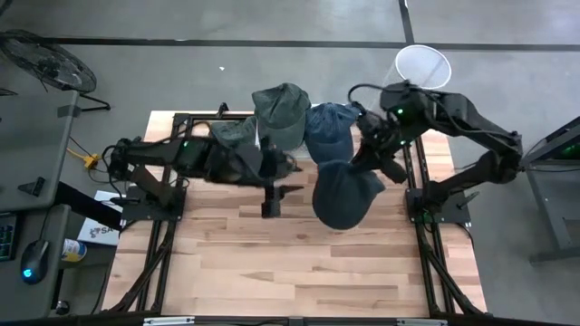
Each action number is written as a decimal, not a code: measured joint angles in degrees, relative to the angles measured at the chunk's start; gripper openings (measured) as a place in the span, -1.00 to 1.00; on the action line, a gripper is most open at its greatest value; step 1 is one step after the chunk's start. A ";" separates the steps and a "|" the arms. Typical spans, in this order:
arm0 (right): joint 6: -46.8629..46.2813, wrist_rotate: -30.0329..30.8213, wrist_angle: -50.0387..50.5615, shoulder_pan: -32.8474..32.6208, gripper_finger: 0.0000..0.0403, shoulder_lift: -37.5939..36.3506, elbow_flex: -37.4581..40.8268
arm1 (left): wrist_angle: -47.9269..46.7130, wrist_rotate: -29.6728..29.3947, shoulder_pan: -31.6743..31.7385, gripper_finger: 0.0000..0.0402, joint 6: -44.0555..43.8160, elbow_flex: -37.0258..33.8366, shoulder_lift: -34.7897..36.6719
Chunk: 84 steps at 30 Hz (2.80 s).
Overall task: Pick & Place hat
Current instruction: Stack the dark blue cap on the dark blue cap on the shelf
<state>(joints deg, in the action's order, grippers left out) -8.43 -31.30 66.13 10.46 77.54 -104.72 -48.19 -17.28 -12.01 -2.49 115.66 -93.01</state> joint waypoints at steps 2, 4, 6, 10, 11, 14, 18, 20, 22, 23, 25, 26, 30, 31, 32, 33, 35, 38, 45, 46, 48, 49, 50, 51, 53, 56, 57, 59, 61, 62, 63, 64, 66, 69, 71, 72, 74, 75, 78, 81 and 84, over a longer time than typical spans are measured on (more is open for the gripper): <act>0.57 2.74 1.79 -1.42 -0.88 1.75 -2.35 | 1.34 1.59 1.65 -0.08 0.69 0.00 -0.08; 1.02 5.37 3.77 -2.52 -0.88 3.44 -4.87 | 2.22 2.35 2.76 -0.08 0.77 0.00 -0.34; 1.10 7.75 5.44 -3.37 -0.88 5.02 -7.38 | 2.15 3.07 3.21 -0.08 0.95 0.00 -0.37; 2.44 9.12 8.37 -4.17 -0.88 7.97 -12.10 | 1.96 2.42 3.13 -0.08 2.83 0.01 0.37; 2.47 9.14 8.95 -4.27 -0.88 8.64 -13.12 | 1.94 2.01 3.10 -0.08 3.44 0.00 0.67; 2.45 9.12 10.78 -4.27 -0.88 10.75 -16.21 | 2.10 1.71 3.13 -0.08 5.12 0.00 0.96; 2.48 9.08 12.94 -4.27 -0.88 13.29 -19.80 | 2.02 1.72 3.88 -0.08 7.84 0.00 0.98; 2.47 9.08 13.53 -4.31 -0.88 14.32 -21.16 | 1.80 1.74 4.72 -0.08 8.56 0.00 0.98; 2.51 9.10 13.76 -4.66 -0.88 15.30 -22.35 | 1.80 2.36 5.65 -0.08 8.79 0.00 0.98; 2.76 9.10 13.77 -4.91 -0.88 15.71 -22.80 | 1.80 3.12 6.31 -0.08 8.81 0.00 0.98; 3.45 9.10 13.67 -5.55 -0.88 16.35 -23.42 | 2.32 4.68 7.65 -0.08 8.81 0.00 0.96; 3.63 9.11 13.65 -5.81 -0.88 16.54 -23.59 | 2.57 5.62 8.33 -0.08 8.83 0.00 0.96; 4.37 10.28 13.05 -6.65 -0.88 16.98 -23.59 | 4.17 12.27 11.00 -0.08 8.86 0.00 0.94; 4.40 11.16 12.93 -6.90 -0.88 17.00 -23.59 | 4.57 14.31 11.54 -0.08 8.90 0.00 0.94; 4.40 11.75 12.92 -7.08 -0.88 17.02 -23.59 | 5.05 16.42 11.93 -0.08 8.87 0.00 0.94; 4.42 11.93 12.88 -7.23 -0.88 17.02 -23.59 | 5.41 17.97 12.20 -0.08 8.88 0.00 0.94; 4.42 12.70 12.32 -7.64 -0.88 17.02 -23.59 | 5.30 19.87 12.50 -0.08 8.95 0.00 0.67; 4.44 14.84 11.66 -8.24 -0.88 17.02 -23.59 | 5.02 21.56 12.50 -0.08 10.26 -0.05 -0.03; 4.53 17.42 10.80 -9.69 -0.88 17.02 -23.46 | 5.21 21.41 12.37 -0.08 12.65 -0.08 -2.97; 4.27 17.35 10.76 -9.91 -0.88 17.02 -23.46 | 5.89 20.57 12.37 -0.08 13.02 -0.04 -3.20; 4.14 17.32 10.77 -10.33 -0.88 17.02 -23.46 | 4.50 19.46 12.39 -0.08 13.72 -0.04 -3.26; 4.14 17.32 10.73 -10.52 -0.88 17.02 -23.46 | 4.44 19.49 12.39 -0.08 14.30 -0.04 -3.26; 4.11 17.30 10.72 -10.63 -0.88 17.02 -23.46 | 4.18 19.67 12.39 -0.08 14.82 -0.04 -3.23; 4.11 17.30 10.63 -10.65 -0.88 17.02 -23.46 | 3.74 19.96 12.39 -0.08 15.30 -0.04 -3.38; 4.03 17.28 10.03 -10.67 -0.88 17.02 -23.46 | 2.98 21.14 12.39 -0.08 15.77 0.00 -3.81; 4.00 17.25 8.91 -10.63 -0.88 17.02 -23.43 | 2.25 22.55 12.39 -0.08 15.91 0.02 -4.88; 4.01 17.22 8.57 -10.64 -0.88 17.02 -23.43 | 2.35 22.75 12.39 -0.08 15.96 0.07 -5.12; 4.22 17.10 8.65 -10.63 -0.88 17.02 -23.43 | 1.33 22.78 12.39 -0.08 15.95 -0.07 -5.44; 4.25 17.28 8.61 -10.63 -0.88 17.02 -23.43 | 1.92 22.76 12.39 -0.09 15.92 0.03 -5.99; 4.29 17.38 8.63 -10.63 -0.88 17.02 -23.43 | 1.57 22.76 12.39 -0.10 15.91 0.04 -6.09; 4.33 17.38 8.61 -10.63 -0.88 17.02 -23.43 | 1.02 22.74 12.39 -0.12 15.85 -0.02 -6.16; 4.37 17.42 8.63 -10.63 -0.88 17.01 -23.43 | 1.03 22.76 12.39 -0.16 15.79 -0.04 -6.16; 4.40 17.50 8.60 -10.63 -0.88 16.95 -23.43 | 1.16 22.72 12.39 -0.28 15.79 -0.04 -6.14; 4.40 17.67 8.63 -10.63 -0.88 16.89 -23.43 | 1.12 22.66 12.39 -0.54 15.73 -0.02 -6.14; 4.40 18.49 8.61 -10.63 -0.88 16.89 -23.43 | 1.08 22.50 12.39 -0.75 15.54 -0.02 -6.14; 4.34 18.88 8.61 -10.63 -0.88 16.89 -23.43 | 1.07 22.41 12.39 -0.86 15.52 -0.02 -6.14; 4.04 18.94 8.63 -10.63 -0.88 16.87 -23.43 | 0.94 22.30 12.39 -0.95 15.51 -0.02 -6.14; 4.03 18.96 8.63 -10.63 -0.88 16.87 -23.43 | 0.90 22.28 12.39 -0.95 15.52 -0.02 -6.14; 3.07 18.98 8.63 -10.63 -0.88 16.87 -23.43 | 0.71 22.28 12.37 -0.97 15.52 -0.02 -6.14; 1.56 19.62 8.63 -10.63 -0.88 16.85 -23.41 | 0.15 22.26 12.37 -0.98 15.52 -0.02 -6.14; -0.17 21.62 8.63 -10.63 -0.81 16.85 -23.41 | -0.16 22.30 12.37 -0.99 15.52 -0.02 -6.14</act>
<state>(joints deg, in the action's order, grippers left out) -8.60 -9.67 74.76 -0.16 94.39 -128.14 -48.35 5.02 0.36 13.03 115.63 -99.15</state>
